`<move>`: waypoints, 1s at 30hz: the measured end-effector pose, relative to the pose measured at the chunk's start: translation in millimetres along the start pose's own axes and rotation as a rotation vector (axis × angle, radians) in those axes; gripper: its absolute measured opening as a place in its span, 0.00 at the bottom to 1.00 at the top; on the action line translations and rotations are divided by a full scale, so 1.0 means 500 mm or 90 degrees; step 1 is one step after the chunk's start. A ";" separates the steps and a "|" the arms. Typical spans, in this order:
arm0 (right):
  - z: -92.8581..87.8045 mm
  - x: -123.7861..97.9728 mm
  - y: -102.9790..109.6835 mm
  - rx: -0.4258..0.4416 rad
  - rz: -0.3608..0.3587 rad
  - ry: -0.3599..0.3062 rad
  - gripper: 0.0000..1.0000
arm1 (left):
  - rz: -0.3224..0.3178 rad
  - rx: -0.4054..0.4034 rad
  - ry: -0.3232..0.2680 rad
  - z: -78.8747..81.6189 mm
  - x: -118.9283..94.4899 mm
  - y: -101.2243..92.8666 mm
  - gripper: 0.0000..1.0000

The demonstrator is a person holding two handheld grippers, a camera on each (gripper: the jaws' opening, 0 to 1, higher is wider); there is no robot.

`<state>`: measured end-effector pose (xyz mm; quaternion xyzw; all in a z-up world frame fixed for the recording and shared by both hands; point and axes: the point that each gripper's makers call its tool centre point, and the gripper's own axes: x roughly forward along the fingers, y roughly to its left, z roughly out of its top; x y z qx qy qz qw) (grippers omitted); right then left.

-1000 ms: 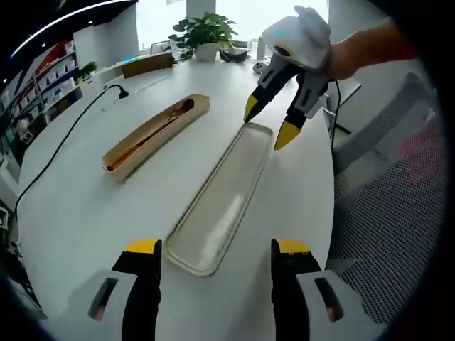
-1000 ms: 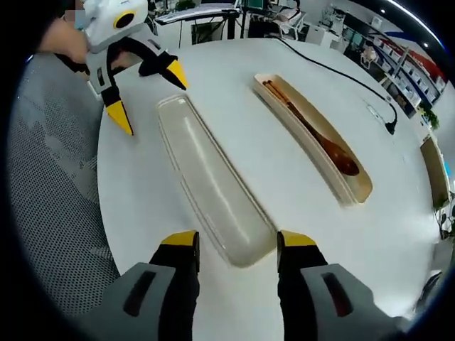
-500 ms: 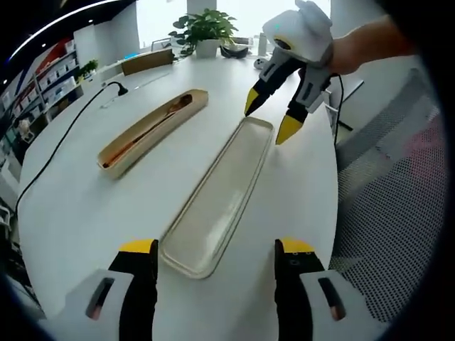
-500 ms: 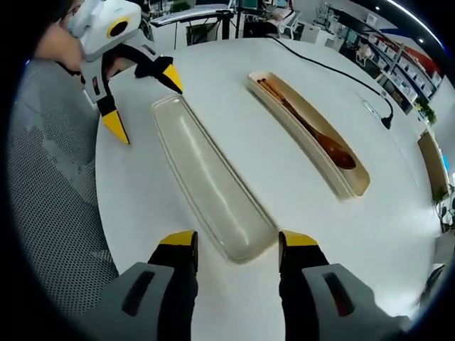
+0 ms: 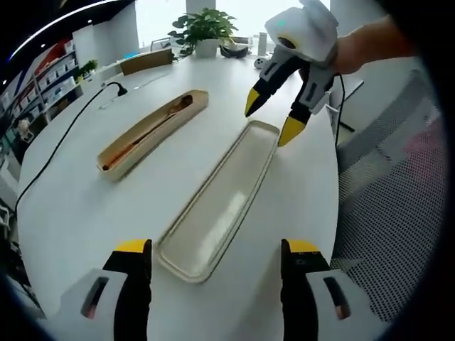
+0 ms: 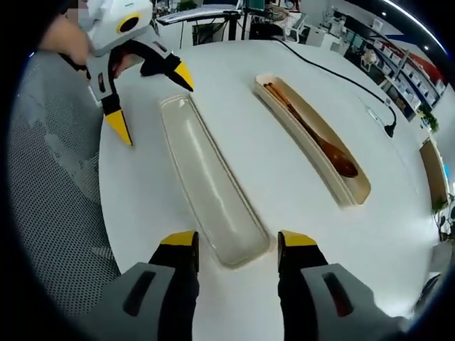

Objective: Arrange the utensils inside the cutlery case until each visible utensil rests in its matching compartment.

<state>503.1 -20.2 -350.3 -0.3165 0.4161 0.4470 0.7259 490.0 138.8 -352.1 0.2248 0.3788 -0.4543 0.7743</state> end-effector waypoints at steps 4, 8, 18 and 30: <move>-0.005 0.005 0.002 0.007 0.002 0.007 0.40 | 0.008 0.008 0.007 -0.007 0.000 0.000 0.74; -0.004 0.003 0.005 -0.006 0.000 0.014 0.42 | 0.012 0.000 -0.003 -0.004 -0.003 -0.002 0.72; 0.014 0.009 0.002 -0.049 0.035 0.029 0.49 | 0.001 -0.019 -0.046 0.024 -0.018 0.022 0.68; 0.033 0.028 0.019 -0.141 0.076 0.062 0.48 | -0.024 0.078 0.017 0.013 -0.001 0.038 0.66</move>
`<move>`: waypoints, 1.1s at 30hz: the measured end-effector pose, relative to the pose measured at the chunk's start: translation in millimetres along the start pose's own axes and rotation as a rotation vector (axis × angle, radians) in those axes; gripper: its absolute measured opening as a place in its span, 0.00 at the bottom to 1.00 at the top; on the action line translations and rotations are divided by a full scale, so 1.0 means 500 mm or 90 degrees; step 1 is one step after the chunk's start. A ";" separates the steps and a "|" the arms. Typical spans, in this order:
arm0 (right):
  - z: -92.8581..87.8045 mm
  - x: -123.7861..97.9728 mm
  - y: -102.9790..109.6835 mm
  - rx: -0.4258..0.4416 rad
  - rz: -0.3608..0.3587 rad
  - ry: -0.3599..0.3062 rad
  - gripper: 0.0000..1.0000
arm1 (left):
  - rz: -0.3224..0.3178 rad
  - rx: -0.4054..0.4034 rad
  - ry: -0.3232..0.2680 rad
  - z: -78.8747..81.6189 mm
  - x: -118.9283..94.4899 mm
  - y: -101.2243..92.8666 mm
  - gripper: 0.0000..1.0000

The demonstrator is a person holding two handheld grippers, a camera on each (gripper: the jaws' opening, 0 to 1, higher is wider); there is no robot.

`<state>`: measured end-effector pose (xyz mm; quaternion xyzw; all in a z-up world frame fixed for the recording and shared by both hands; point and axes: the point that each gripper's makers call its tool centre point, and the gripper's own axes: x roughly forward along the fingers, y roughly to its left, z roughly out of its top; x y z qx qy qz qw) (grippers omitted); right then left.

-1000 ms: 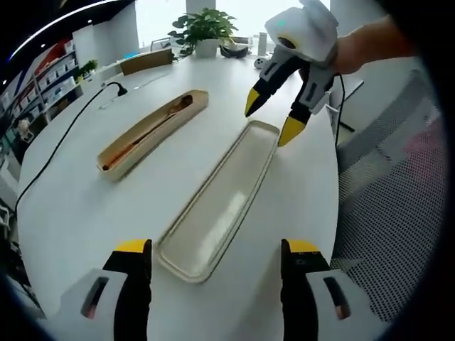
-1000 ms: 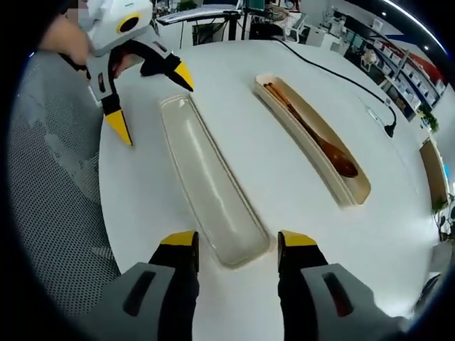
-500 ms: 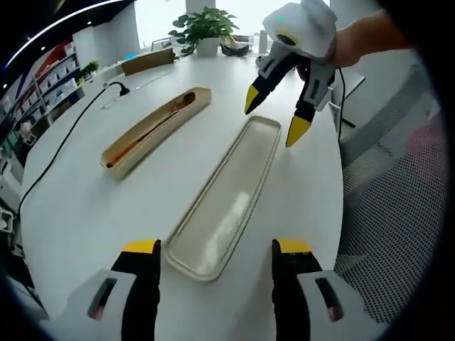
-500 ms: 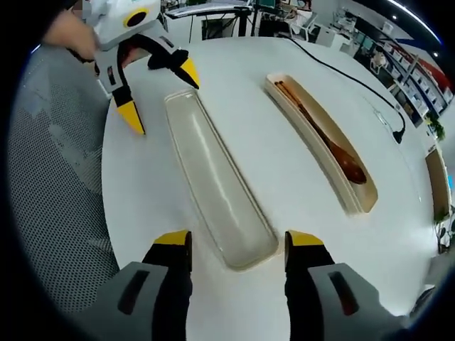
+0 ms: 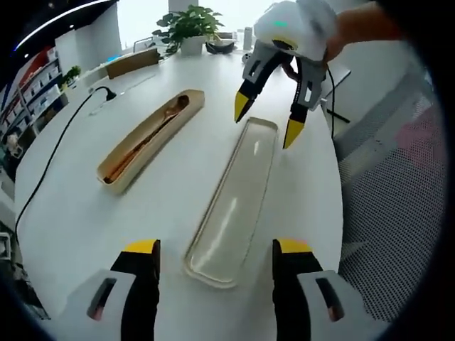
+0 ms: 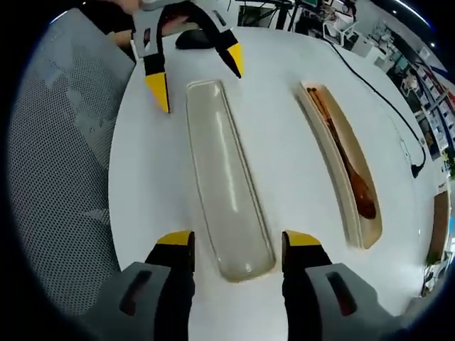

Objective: Arrange the utensils inside the cutlery case until each visible utensil rests in its matching compartment.

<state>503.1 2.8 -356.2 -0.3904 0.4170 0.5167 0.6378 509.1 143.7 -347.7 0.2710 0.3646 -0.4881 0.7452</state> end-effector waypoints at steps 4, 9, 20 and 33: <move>0.003 0.004 0.001 -0.013 0.008 0.003 0.47 | -0.002 0.023 0.020 -0.013 0.004 -0.002 0.62; 0.001 0.007 0.004 -0.001 0.034 0.007 0.44 | -0.015 0.021 0.019 -0.017 0.010 -0.009 0.61; -0.001 0.006 0.016 -0.009 0.057 0.022 0.36 | -0.018 -0.012 0.009 -0.012 0.012 -0.011 0.53; 0.005 -0.007 0.056 0.060 0.159 -0.005 0.37 | -0.029 -0.021 -0.003 -0.021 0.000 -0.040 0.44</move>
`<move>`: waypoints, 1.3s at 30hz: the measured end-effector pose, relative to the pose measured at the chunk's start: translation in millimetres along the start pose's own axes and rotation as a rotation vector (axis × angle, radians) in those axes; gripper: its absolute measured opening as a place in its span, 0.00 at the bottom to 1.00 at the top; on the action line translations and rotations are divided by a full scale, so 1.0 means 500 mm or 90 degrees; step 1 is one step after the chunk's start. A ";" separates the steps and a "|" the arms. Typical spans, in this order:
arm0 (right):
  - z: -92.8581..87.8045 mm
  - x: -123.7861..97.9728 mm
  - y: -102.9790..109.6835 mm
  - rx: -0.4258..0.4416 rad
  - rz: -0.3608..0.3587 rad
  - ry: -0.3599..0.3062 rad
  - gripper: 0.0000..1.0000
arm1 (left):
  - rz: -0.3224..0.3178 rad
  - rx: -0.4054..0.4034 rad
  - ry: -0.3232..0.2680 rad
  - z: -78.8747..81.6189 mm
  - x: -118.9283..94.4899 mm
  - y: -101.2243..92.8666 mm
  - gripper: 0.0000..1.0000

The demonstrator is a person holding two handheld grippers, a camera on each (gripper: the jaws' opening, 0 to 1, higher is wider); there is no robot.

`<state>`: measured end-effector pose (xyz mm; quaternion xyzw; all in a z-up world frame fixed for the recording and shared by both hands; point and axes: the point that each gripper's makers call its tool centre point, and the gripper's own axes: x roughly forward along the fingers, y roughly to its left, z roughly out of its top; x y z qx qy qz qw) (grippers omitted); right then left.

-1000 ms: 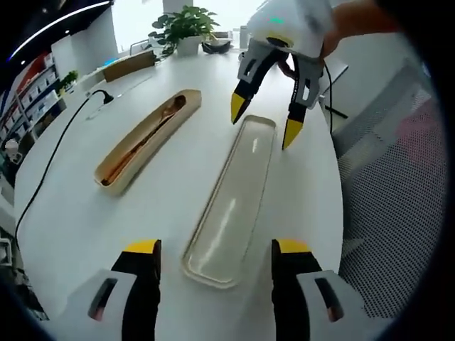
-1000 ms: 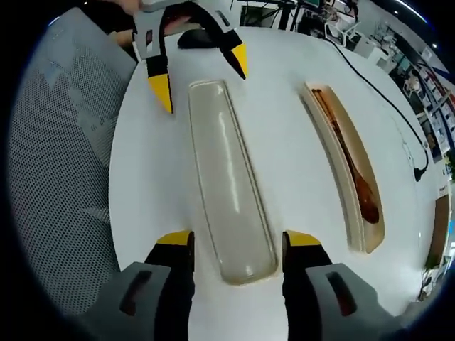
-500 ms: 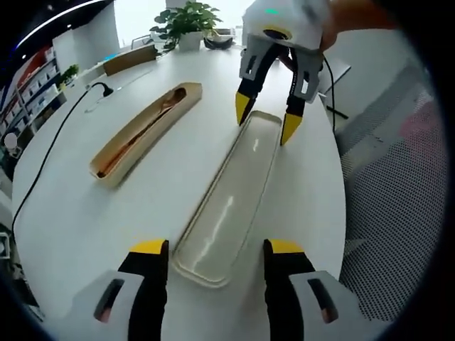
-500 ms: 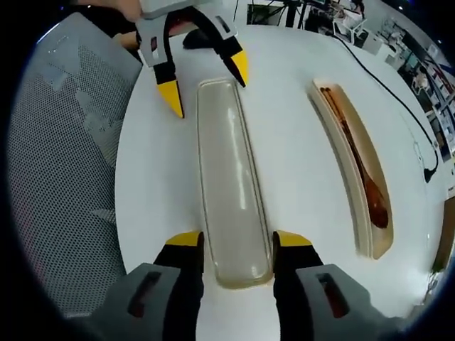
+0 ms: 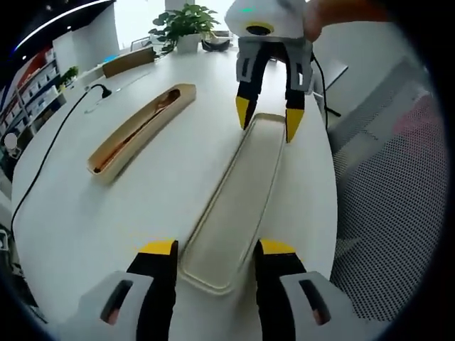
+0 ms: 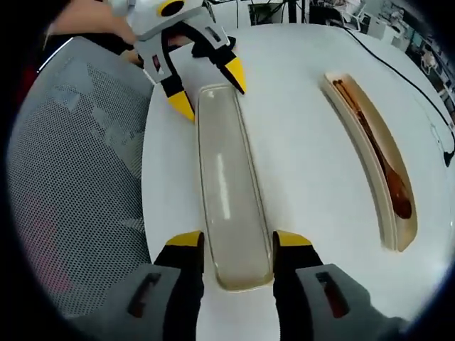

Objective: Arrange the utensils inside the cutlery case until each visible utensil rests in its matching compartment.

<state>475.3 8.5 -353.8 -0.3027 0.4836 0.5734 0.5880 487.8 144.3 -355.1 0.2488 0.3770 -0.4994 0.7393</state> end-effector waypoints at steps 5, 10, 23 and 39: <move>0.001 -0.001 0.011 0.015 -0.002 -0.012 0.37 | -0.025 -0.028 -0.007 0.002 -0.003 -0.004 0.44; 0.023 0.007 0.020 -0.029 -0.045 -0.030 0.39 | -0.035 -0.057 -0.012 0.006 -0.003 -0.006 0.44; 0.017 0.018 0.008 -0.120 -0.128 0.010 0.34 | -0.027 -0.047 -0.016 0.007 -0.001 -0.010 0.45; 0.006 0.010 0.035 0.061 -0.032 -0.041 0.37 | -0.043 -0.005 -0.002 0.002 -0.003 -0.031 0.40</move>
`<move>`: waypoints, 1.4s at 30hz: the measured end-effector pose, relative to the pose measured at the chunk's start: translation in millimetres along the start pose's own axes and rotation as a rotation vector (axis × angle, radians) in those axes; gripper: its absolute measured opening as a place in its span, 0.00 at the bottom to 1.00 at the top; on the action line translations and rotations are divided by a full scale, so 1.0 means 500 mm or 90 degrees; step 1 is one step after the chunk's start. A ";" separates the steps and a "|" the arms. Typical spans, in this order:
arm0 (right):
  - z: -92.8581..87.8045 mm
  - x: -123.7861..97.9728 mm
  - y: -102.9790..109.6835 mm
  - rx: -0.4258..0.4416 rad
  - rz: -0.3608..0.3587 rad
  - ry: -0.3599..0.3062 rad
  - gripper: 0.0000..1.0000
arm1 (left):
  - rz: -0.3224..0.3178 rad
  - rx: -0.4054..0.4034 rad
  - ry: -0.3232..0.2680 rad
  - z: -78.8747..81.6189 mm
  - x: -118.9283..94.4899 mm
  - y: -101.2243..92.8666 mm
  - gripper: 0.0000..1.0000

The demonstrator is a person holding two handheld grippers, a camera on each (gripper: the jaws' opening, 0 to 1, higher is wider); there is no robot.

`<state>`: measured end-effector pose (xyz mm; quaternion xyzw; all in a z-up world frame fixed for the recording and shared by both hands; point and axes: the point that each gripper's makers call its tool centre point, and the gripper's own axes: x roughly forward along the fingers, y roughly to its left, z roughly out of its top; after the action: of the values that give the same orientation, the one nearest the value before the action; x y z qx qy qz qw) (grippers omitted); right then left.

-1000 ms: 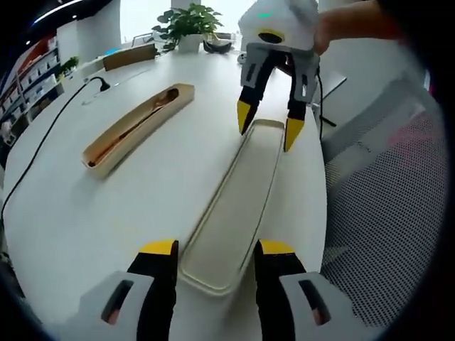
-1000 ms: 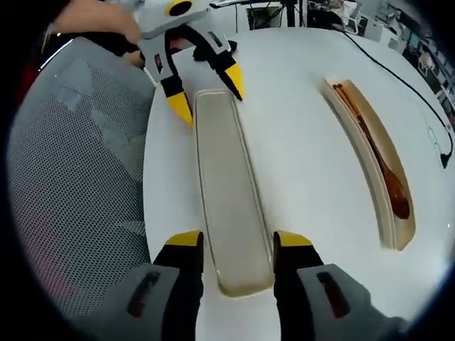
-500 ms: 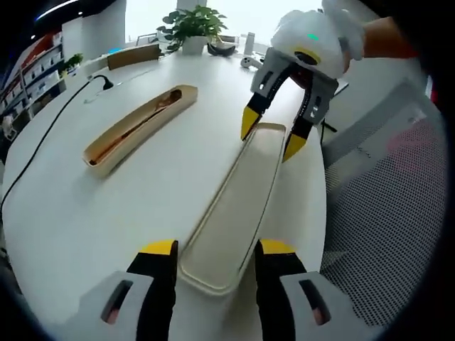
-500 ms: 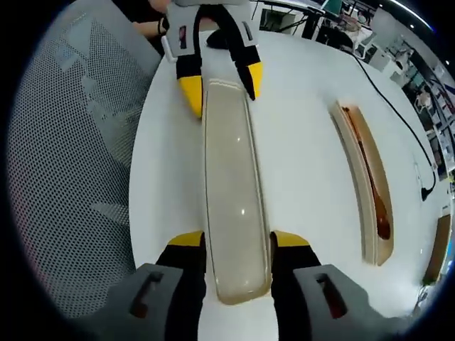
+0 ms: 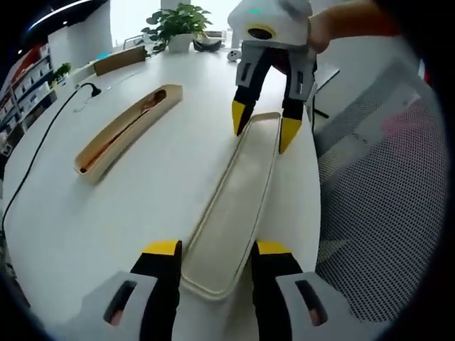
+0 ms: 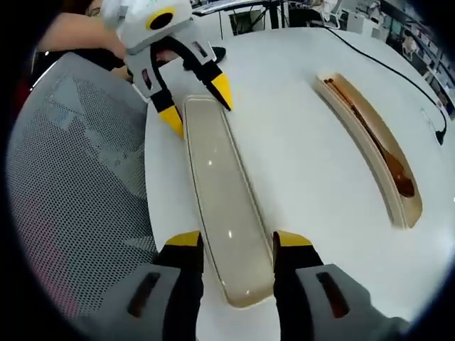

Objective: Arrange the utensils inside the cutlery case until each visible utensil rests in its matching compartment.

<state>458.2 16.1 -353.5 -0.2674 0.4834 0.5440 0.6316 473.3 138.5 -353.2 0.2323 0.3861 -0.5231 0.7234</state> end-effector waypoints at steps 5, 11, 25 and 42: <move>-0.011 0.007 0.011 -0.069 -0.047 0.023 0.35 | -0.029 -0.033 0.000 0.000 -0.002 -0.010 0.40; -0.015 0.010 0.016 -0.100 -0.076 0.032 0.31 | -0.019 -0.043 -0.004 -0.001 -0.004 -0.002 0.40; -0.026 0.010 0.033 -0.054 -0.056 0.016 0.06 | 0.033 0.032 0.032 -0.016 -0.005 0.007 0.18; -0.078 -0.043 -0.010 -0.008 -0.101 0.008 0.09 | 0.027 0.046 0.039 -0.025 -0.011 -0.002 0.13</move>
<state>451.9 -28.2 -350.5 -0.3126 0.4613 0.4933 0.6679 467.6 150.8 -356.2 0.2820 0.3842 -0.5141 0.7131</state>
